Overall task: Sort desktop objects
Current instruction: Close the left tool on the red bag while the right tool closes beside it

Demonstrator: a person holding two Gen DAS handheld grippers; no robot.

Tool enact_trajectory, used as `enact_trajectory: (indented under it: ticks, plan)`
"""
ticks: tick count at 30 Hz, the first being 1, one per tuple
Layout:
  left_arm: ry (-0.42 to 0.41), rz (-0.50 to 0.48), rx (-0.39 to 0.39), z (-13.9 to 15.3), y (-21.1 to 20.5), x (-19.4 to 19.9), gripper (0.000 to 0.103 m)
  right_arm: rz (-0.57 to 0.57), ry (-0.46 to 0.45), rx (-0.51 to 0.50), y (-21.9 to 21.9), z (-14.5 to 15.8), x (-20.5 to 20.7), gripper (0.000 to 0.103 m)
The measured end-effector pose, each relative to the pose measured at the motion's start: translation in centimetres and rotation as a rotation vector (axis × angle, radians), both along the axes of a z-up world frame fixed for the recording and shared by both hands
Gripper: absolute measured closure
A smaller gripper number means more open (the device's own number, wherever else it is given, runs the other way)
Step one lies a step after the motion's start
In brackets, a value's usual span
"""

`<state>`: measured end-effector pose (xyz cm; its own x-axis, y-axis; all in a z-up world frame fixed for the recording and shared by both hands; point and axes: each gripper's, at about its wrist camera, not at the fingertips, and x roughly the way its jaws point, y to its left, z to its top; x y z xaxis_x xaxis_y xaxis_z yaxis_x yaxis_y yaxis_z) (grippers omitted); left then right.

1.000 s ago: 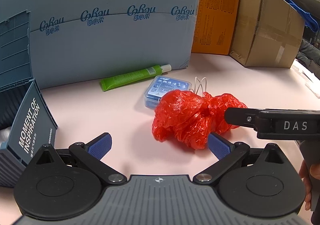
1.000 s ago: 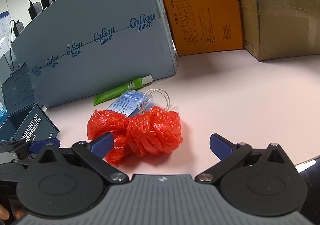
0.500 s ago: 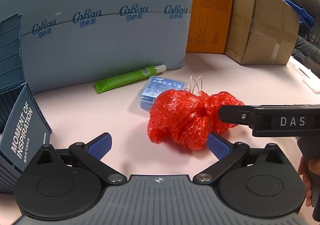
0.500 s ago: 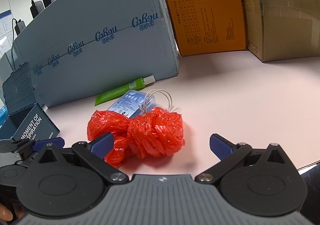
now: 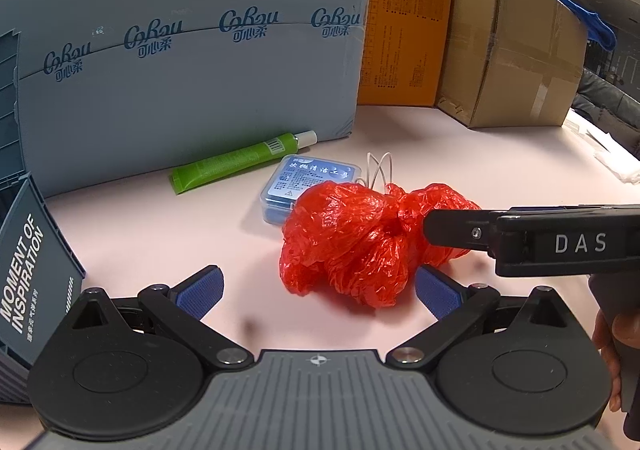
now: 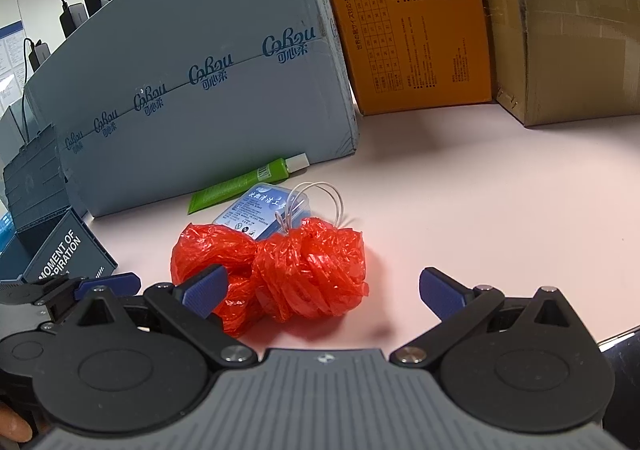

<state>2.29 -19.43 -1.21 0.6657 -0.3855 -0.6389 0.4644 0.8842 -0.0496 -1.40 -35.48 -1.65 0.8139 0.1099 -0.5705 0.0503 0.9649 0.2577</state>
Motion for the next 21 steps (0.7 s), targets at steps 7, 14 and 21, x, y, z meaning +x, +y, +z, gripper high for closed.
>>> enact_trajectory:
  ticks: [7,14,21]
  plan:
    - [-0.012,-0.011,0.025,-0.6,-0.5,0.3,0.001,0.009,0.000,-0.012,0.1,-0.1,0.2,0.001]
    - [-0.012,-0.014,0.024,-0.9,-0.6,0.8,0.001,0.010,0.024,-0.004,0.0,-0.8,0.6,0.009]
    - [-0.015,-0.019,0.015,-1.1,-0.7,1.1,0.001,0.021,0.039,0.012,-0.1,-1.4,1.0,0.021]
